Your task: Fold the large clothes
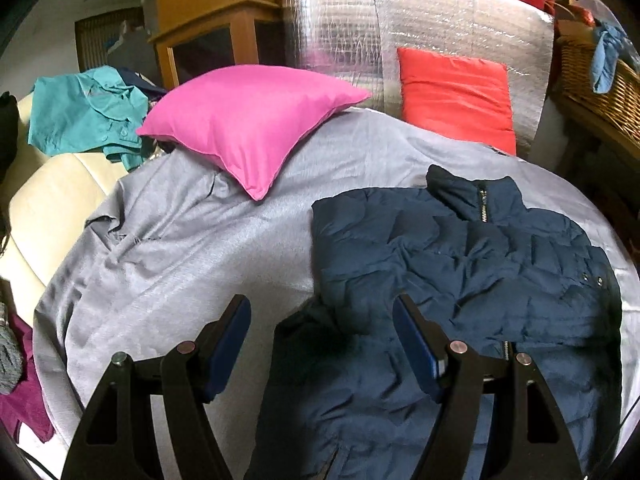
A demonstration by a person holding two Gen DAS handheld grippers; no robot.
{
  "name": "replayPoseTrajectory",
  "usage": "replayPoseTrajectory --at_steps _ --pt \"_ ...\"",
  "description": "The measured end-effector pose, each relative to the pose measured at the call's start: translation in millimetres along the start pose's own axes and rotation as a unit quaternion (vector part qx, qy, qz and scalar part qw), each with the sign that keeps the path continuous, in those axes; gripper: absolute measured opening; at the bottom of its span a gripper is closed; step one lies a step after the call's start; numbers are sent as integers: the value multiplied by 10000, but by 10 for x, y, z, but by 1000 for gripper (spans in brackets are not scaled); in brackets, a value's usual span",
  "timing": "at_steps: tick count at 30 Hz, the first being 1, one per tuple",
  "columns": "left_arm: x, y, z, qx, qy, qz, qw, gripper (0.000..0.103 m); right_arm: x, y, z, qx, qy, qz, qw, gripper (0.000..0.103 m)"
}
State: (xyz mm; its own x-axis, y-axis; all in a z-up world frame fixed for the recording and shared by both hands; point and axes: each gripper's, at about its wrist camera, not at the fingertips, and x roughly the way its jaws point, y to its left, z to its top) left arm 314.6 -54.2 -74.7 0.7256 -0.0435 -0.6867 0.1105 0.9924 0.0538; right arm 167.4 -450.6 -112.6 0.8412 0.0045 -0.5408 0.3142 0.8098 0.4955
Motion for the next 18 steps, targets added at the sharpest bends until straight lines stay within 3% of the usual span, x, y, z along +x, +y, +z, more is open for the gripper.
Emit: replayPoseTrajectory --at_steps 11,14,18 --pt "-190 -16 -181 299 -62 104 9995 74 -223 -56 -64 7 -36 39 10000 47" --pt "-98 -2 -332 404 251 104 9988 76 -225 -90 -143 24 139 55 9999 51" --pt "10 77 -642 260 863 -224 9957 76 -255 -94 -292 -12 326 51 9995 51"
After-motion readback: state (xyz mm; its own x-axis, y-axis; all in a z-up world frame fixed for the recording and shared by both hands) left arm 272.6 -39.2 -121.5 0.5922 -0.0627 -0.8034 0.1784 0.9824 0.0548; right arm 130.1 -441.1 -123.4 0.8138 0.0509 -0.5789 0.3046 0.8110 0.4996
